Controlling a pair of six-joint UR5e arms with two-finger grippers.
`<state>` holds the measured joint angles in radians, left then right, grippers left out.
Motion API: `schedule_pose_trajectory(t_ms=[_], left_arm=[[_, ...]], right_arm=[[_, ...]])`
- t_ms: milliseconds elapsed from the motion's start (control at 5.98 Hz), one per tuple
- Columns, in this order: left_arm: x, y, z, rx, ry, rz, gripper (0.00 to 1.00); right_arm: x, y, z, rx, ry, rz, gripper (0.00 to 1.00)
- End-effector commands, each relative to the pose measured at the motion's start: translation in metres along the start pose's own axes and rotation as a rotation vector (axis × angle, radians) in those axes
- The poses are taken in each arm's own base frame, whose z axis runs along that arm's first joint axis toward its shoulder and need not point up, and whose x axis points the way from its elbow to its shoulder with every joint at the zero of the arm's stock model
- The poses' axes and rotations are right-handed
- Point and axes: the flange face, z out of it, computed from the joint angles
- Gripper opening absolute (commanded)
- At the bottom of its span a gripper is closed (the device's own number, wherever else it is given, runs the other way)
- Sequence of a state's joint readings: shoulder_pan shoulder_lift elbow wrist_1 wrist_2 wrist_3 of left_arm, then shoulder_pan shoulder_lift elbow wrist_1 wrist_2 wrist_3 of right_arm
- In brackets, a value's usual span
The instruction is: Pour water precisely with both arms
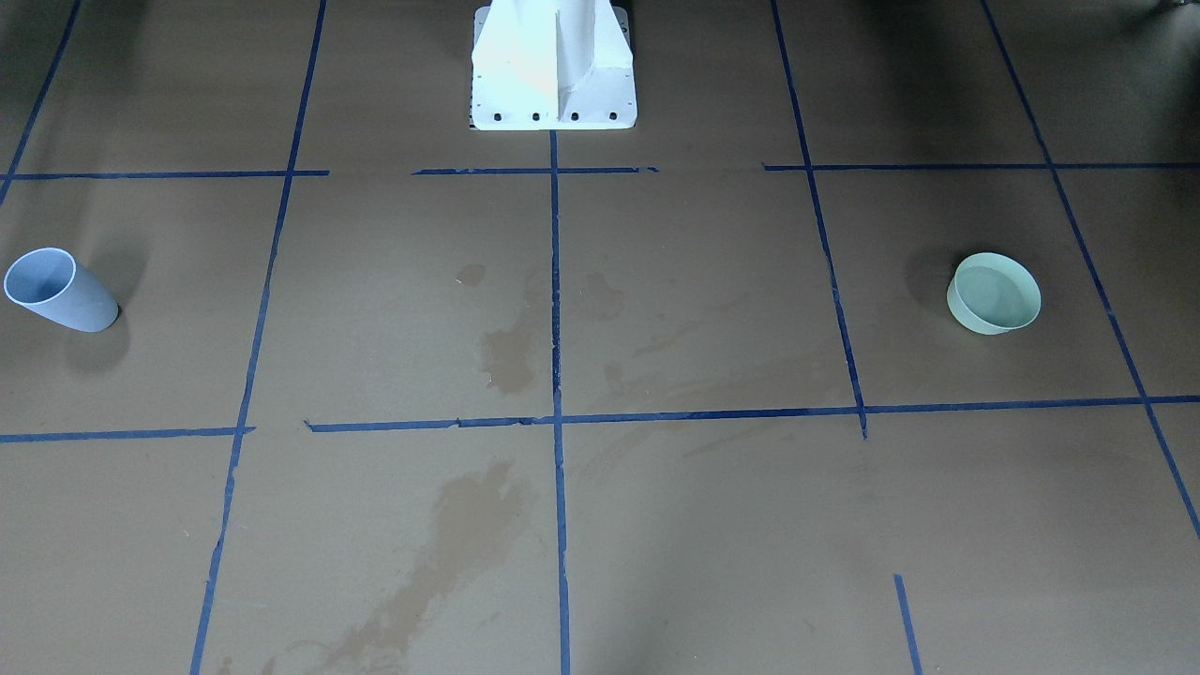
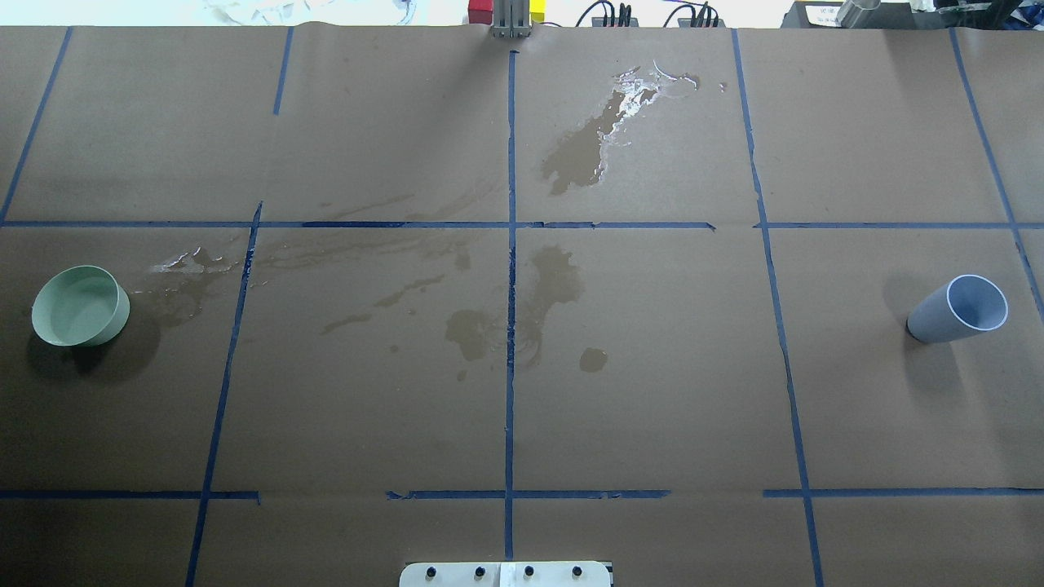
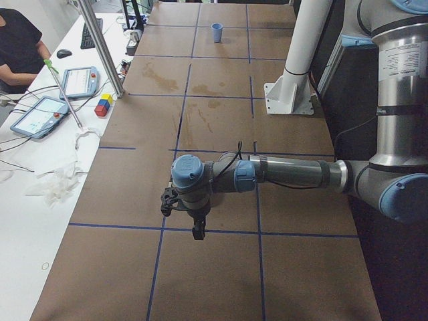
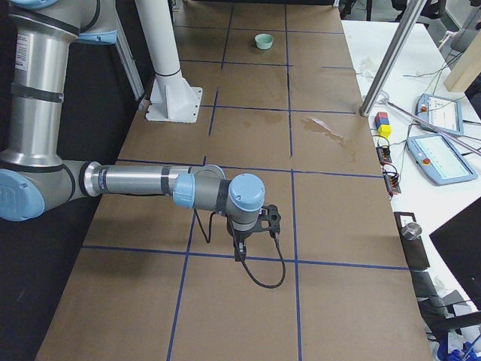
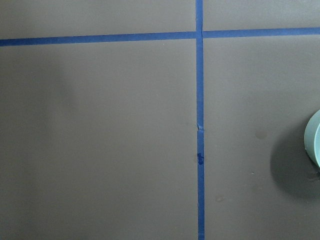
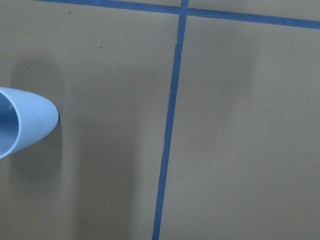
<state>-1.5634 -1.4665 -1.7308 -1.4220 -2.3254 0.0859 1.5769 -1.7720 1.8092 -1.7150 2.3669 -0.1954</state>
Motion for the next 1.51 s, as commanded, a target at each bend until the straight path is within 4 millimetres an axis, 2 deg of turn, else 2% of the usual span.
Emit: schedule_pose_trajectory(t_ms=[0, 837, 1171, 1339], left_arm=[[0.017, -0.006, 0.005, -0.002, -0.002, 0.054, 1.0], [0.02, -0.001, 0.011, -0.01, -0.003, 0.069, 1.0], [0.033, -0.006, 0.007, 0.025, 0.019, 0.109, 1.0], [0.048, -0.011, 0.026, -0.013, 0.034, 0.141, 1.0]], right_arm=[[0.001, 0.001, 0.001, -0.003, 0.001, 0.003, 1.0], [-0.002, -0.001, -0.002, 0.005, -0.004, -0.002, 1.0], [-0.008, -0.005, -0.007, 0.037, 0.001, -0.038, 1.0], [-0.011, -0.005, -0.008, 0.072, -0.023, -0.065, 1.0]])
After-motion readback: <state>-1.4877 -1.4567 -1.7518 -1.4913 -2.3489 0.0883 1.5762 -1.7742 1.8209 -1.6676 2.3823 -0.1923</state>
